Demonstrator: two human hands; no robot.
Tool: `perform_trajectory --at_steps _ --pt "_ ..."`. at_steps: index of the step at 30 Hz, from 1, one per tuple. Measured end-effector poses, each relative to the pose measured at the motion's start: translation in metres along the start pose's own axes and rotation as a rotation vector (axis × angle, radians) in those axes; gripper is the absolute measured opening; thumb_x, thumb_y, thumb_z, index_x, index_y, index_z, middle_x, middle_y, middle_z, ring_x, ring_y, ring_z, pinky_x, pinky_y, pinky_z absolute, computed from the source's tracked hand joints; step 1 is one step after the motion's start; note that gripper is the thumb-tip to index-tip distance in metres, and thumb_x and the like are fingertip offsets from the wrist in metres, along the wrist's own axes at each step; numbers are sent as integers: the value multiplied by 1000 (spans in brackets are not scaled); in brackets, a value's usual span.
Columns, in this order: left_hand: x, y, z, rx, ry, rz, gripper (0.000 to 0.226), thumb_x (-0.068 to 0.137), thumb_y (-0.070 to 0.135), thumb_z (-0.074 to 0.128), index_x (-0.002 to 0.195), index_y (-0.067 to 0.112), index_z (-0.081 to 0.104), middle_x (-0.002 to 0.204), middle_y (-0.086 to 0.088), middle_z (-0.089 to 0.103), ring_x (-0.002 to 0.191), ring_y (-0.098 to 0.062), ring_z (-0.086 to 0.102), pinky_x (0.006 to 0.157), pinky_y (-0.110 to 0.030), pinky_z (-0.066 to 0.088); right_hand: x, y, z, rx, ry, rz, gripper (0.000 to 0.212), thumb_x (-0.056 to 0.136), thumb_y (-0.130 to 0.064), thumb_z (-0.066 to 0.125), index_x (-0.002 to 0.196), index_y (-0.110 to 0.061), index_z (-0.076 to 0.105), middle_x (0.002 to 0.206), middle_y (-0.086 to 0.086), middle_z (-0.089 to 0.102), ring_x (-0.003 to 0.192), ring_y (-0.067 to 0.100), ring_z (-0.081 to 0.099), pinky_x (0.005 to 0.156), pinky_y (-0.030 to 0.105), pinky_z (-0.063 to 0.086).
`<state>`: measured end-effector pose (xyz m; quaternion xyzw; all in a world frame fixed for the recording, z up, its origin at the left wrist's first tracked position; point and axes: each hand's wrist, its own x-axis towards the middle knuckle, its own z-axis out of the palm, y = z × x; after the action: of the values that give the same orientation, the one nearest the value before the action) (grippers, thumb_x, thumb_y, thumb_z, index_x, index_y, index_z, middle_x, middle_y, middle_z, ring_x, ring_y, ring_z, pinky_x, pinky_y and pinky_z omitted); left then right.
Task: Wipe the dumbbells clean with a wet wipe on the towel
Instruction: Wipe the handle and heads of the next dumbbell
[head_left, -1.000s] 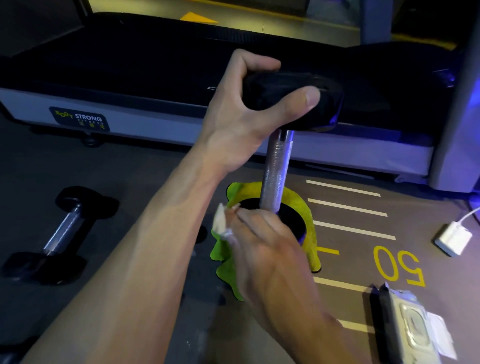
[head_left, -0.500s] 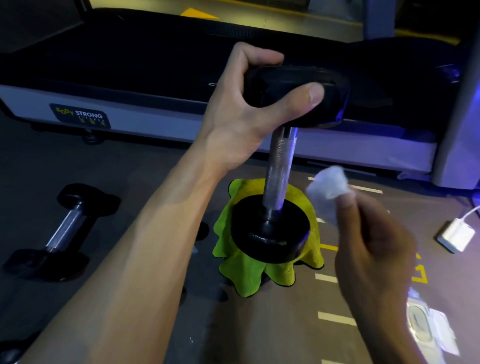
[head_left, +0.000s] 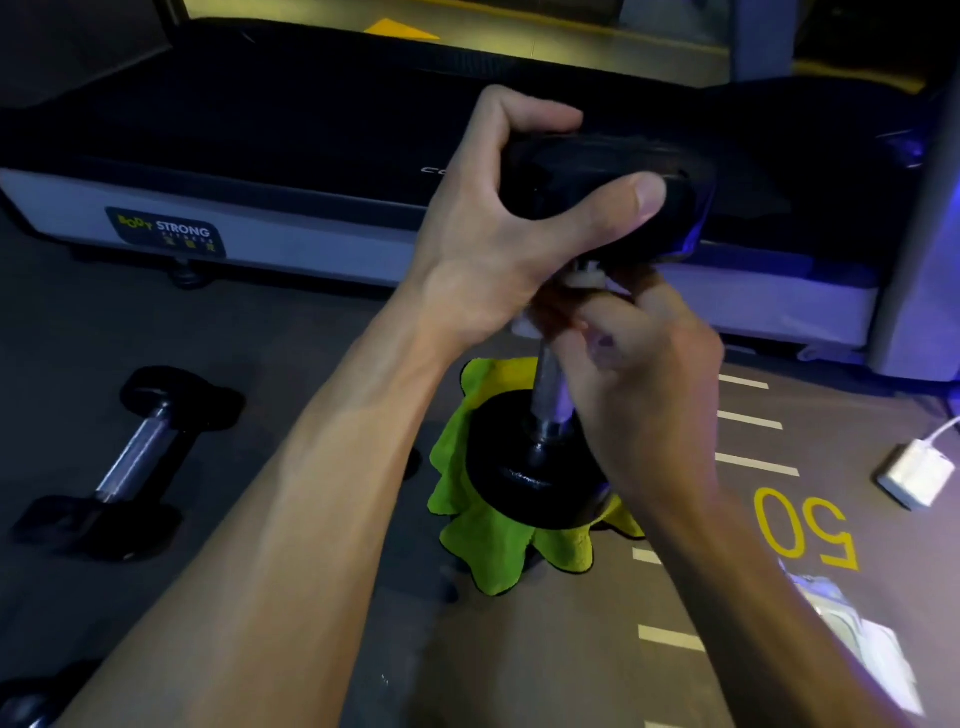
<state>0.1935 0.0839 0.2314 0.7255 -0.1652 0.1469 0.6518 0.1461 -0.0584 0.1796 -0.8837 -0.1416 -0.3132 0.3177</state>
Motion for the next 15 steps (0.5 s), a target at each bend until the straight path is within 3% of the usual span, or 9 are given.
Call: perform_trajectory --at_steps 4,7,11,13,15 --pt "0 -1 -3 -14 18 -6 64 70 55 83 120 24 59 117 11 67 111 -7 67 98 -36 58 -32 10 1 161 -141 64 18 95 -12 74 103 -27 80 107 -13 72 92 1 68 80 16 52" --pt "-2 -1 -1 -34 12 -3 63 70 54 83 119 24 59 116 12 67 109 -6 66 96 -31 57 -42 21 -5 265 -258 121 16 94 -15 75 102 -27 82 105 -15 76 97 0 72 81 26 57" --pt "-5 -2 1 -62 4 -9 63 73 49 83 125 24 56 121 9 65 113 -5 66 97 -30 55 -28 17 -1 531 -30 175 26 95 -2 70 101 -26 76 107 -15 77 105 1 71 86 18 54" --pt "-9 -8 -1 -85 -14 -1 68 75 43 86 131 24 53 128 0 64 121 -14 65 105 -39 55 -33 15 2 647 10 260 24 99 -2 65 100 -25 70 97 -9 78 90 6 72 78 19 52" --pt "-13 -13 -2 -78 -16 16 78 73 40 89 138 25 47 140 -6 57 132 -22 59 113 -49 49 -42 18 2 660 -61 318 16 100 -5 63 98 -20 63 82 2 74 71 10 67 64 20 49"
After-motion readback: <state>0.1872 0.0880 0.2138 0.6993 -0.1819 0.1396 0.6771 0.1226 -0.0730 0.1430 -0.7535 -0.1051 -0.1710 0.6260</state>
